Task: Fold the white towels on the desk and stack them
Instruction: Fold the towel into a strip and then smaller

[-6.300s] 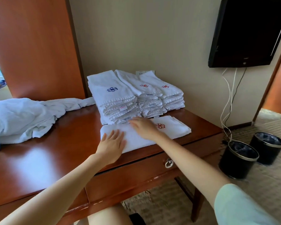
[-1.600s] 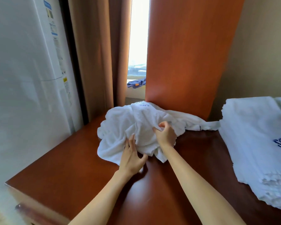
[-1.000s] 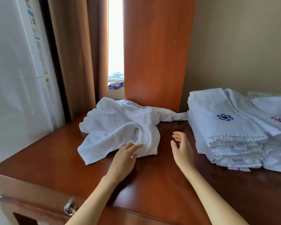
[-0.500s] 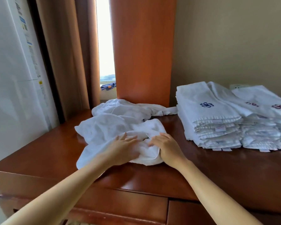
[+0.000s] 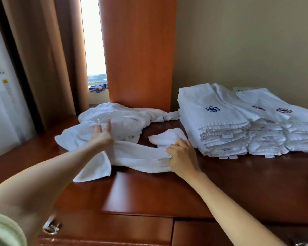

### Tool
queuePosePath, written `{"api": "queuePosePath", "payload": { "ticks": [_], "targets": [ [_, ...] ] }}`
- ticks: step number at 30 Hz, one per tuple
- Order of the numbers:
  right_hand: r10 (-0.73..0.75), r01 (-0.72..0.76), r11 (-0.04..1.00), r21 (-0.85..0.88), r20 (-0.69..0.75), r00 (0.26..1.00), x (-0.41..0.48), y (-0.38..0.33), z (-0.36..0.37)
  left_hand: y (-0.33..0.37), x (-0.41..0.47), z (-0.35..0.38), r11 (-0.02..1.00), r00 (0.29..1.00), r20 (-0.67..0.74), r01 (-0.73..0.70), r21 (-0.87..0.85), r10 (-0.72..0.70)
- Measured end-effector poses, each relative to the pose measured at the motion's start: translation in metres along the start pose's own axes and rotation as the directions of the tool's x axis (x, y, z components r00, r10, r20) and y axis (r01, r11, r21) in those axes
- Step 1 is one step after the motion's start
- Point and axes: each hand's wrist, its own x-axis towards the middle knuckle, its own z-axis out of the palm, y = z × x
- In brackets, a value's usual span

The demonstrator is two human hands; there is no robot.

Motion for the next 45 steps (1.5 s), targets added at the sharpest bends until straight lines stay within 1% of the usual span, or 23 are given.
{"api": "queuePosePath", "payload": {
  "ticks": [3,6,8,10,12,13,15,16,18,19,20,21,22,23,24,28,30,32,35,37,39,43,45],
  "targets": [
    [0.083,-0.082,0.995,-0.051,0.016,0.996,-0.006,0.012,-0.005,-0.038,0.000,-0.026,0.995,0.977,-0.193,0.096,0.041,-0.086],
    [0.159,-0.159,0.983,-0.094,-0.012,0.987,-0.013,0.028,-0.012,-0.089,0.000,-0.047,0.956,0.899,-0.333,0.291,-0.024,-0.283],
    [0.166,-0.165,0.977,-0.133,-0.006,0.986,-0.018,0.036,-0.015,-0.119,-0.007,-0.051,0.933,0.882,-0.309,0.356,-0.061,-0.356],
    [0.143,-0.132,0.975,-0.177,0.051,0.988,-0.020,0.040,-0.013,-0.139,-0.019,-0.051,0.926,0.904,-0.205,0.372,-0.059,-0.376],
    [0.117,-0.083,0.976,-0.201,0.164,0.979,-0.020,0.038,-0.011,-0.145,-0.031,-0.050,0.919,0.911,-0.130,0.393,-0.004,-0.390],
    [0.102,-0.067,0.986,-0.152,0.236,0.966,-0.019,0.033,-0.011,-0.141,-0.034,-0.051,0.924,0.914,-0.152,0.383,0.021,-0.375],
    [0.039,-0.045,0.999,0.007,0.385,0.922,-0.013,0.020,-0.011,-0.120,-0.040,-0.053,0.959,0.909,-0.308,0.278,-0.056,-0.281],
    [-0.003,-0.019,0.999,0.045,0.455,0.890,-0.010,0.013,-0.011,-0.103,-0.046,-0.054,0.984,0.891,-0.417,0.159,-0.084,-0.180],
    [-0.046,0.020,0.998,0.055,0.531,0.846,-0.004,0.001,-0.010,-0.070,-0.056,-0.052,0.980,0.813,-0.549,-0.189,0.066,0.194],
    [-0.043,-0.002,0.996,0.084,0.526,0.849,-0.002,-0.005,-0.011,-0.057,-0.063,-0.047,0.906,0.766,-0.487,-0.382,0.180,0.420],
    [-0.039,-0.041,0.988,0.148,0.500,0.865,0.001,-0.011,-0.012,-0.046,-0.070,-0.038,0.785,0.717,-0.321,-0.566,0.251,0.619],
    [-0.042,-0.082,0.967,0.240,0.469,0.882,0.002,-0.017,-0.013,-0.035,-0.078,-0.026,0.670,0.676,-0.090,-0.690,0.273,0.732],
    [-0.054,-0.108,0.939,0.326,0.452,0.890,0.003,-0.023,-0.014,-0.025,-0.084,-0.013,0.594,0.654,0.133,-0.741,0.313,0.745],
    [-0.073,-0.118,0.918,0.378,0.455,0.888,0.003,-0.030,-0.015,-0.019,-0.088,-0.002,0.555,0.651,0.271,-0.753,0.354,0.709],
    [-0.086,-0.123,0.913,0.389,0.478,0.874,0.002,-0.035,-0.017,-0.016,-0.091,0.006,0.566,0.669,0.305,-0.739,0.365,0.678],
    [0.066,-0.243,0.948,0.206,0.618,0.783,0.015,-0.030,-0.032,-0.031,-0.092,0.001,0.608,0.659,0.122,-0.739,0.291,0.742],
    [0.109,-0.202,0.978,0.053,0.696,0.710,0.028,-0.026,-0.040,-0.045,-0.094,-0.009,0.640,0.722,0.156,-0.677,0.363,0.675],
    [0.125,-0.176,0.984,-0.023,0.792,0.597,0.045,-0.030,-0.042,-0.052,-0.097,-0.020,0.665,0.824,0.227,-0.555,0.499,0.518],
    [0.184,-0.317,0.947,-0.044,0.886,0.427,0.075,-0.037,-0.043,-0.058,-0.096,-0.037,0.648,0.906,0.343,-0.418,0.637,0.248],
    [0.200,-0.333,0.939,-0.091,0.929,0.312,0.089,-0.036,-0.048,-0.065,-0.094,-0.045,0.665,0.908,0.409,-0.362,0.653,0.092],
    [0.194,-0.195,0.969,-0.152,0.956,0.220,0.098,-0.034,-0.048,-0.071,-0.093,-0.046,0.693,0.894,0.447,-0.310,0.651,-0.021],
    [0.272,0.066,0.957,-0.283,0.953,0.133,0.100,-0.036,-0.039,-0.071,-0.097,-0.048,0.728,0.847,0.495,-0.214,0.652,-0.194],
    [0.285,0.108,0.951,-0.290,0.956,0.064,0.096,-0.030,-0.038,-0.074,-0.103,-0.048,0.731,0.836,0.514,-0.225,0.644,-0.195]
  ]
}}
